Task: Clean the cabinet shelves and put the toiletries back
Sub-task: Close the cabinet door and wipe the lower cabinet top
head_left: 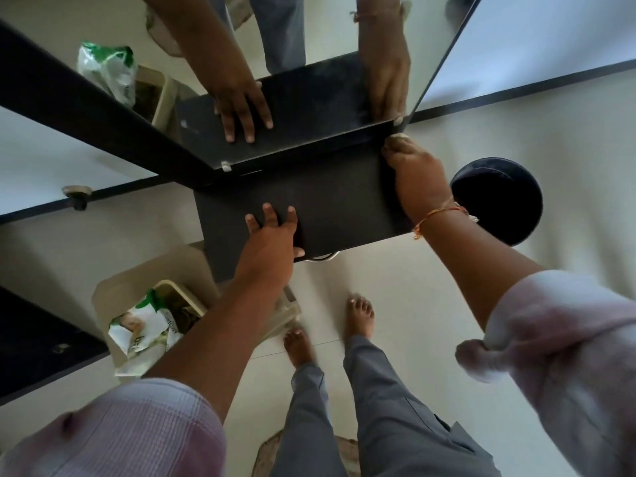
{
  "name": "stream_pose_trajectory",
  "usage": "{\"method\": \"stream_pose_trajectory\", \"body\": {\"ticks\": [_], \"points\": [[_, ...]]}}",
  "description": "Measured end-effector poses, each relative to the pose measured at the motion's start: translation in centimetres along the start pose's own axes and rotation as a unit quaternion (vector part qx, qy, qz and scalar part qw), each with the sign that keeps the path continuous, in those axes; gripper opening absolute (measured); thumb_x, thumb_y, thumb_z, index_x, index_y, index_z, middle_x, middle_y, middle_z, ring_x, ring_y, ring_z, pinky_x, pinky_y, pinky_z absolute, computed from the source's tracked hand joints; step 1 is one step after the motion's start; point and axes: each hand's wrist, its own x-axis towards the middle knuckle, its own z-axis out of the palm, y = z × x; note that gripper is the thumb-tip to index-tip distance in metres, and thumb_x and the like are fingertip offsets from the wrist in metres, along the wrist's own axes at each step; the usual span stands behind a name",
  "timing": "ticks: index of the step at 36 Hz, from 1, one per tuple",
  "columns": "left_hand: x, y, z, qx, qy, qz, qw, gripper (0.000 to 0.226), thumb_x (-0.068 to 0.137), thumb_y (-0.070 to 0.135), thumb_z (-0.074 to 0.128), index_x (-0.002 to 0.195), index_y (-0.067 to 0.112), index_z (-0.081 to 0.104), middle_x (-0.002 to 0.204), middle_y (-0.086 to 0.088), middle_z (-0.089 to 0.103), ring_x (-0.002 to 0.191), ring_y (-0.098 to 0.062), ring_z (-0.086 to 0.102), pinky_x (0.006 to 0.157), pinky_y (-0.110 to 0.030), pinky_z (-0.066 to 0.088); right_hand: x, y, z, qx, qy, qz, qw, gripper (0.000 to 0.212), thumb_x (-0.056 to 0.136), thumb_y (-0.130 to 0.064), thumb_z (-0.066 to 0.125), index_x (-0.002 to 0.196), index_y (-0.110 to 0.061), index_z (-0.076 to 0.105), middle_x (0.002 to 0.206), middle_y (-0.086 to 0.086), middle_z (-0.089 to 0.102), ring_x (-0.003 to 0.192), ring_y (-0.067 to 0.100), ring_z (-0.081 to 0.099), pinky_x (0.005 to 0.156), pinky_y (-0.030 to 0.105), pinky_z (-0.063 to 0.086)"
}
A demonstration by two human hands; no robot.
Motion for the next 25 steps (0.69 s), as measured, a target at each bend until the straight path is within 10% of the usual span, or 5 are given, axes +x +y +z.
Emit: {"method": "stream_pose_trajectory", "body": {"ticks": [18, 25], "points": [[0.0, 0.2, -0.2, 0.02, -0.006, -0.003, 1.0, 0.076, 0.096, 0.034, 0.055, 0.155, 0.023, 0.008, 0.16, -0.02, -0.001, 0.143, -0.051, 0.002, 0.108, -0.053, 0.034, -13.1, -6.5, 0.8, 0.089, -0.044, 0.008, 0.995, 0.039, 0.072, 0.018, 0.066, 0.101, -0.007, 0.075, 0.102, 0.01, 0.073, 0.094, 0.027, 0.069, 0.087, 0.027, 0.051], [-0.1, -0.2, 0.1, 0.015, 0.012, 0.007, 1.0, 0.075, 0.096, 0.034, 0.056, 0.154, 0.024, 0.01, 0.16, -0.021, 0.002, 0.143, -0.051, 0.004, 0.108, -0.054, 0.034, -7.9, -2.3, -1.5, 0.037, 0.052, 0.122, 0.99, 0.023, 0.087, 0.0, 0.055, 0.101, -0.005, 0.073, 0.107, 0.013, 0.069, 0.096, 0.027, 0.066, 0.088, 0.021, 0.047]]}}
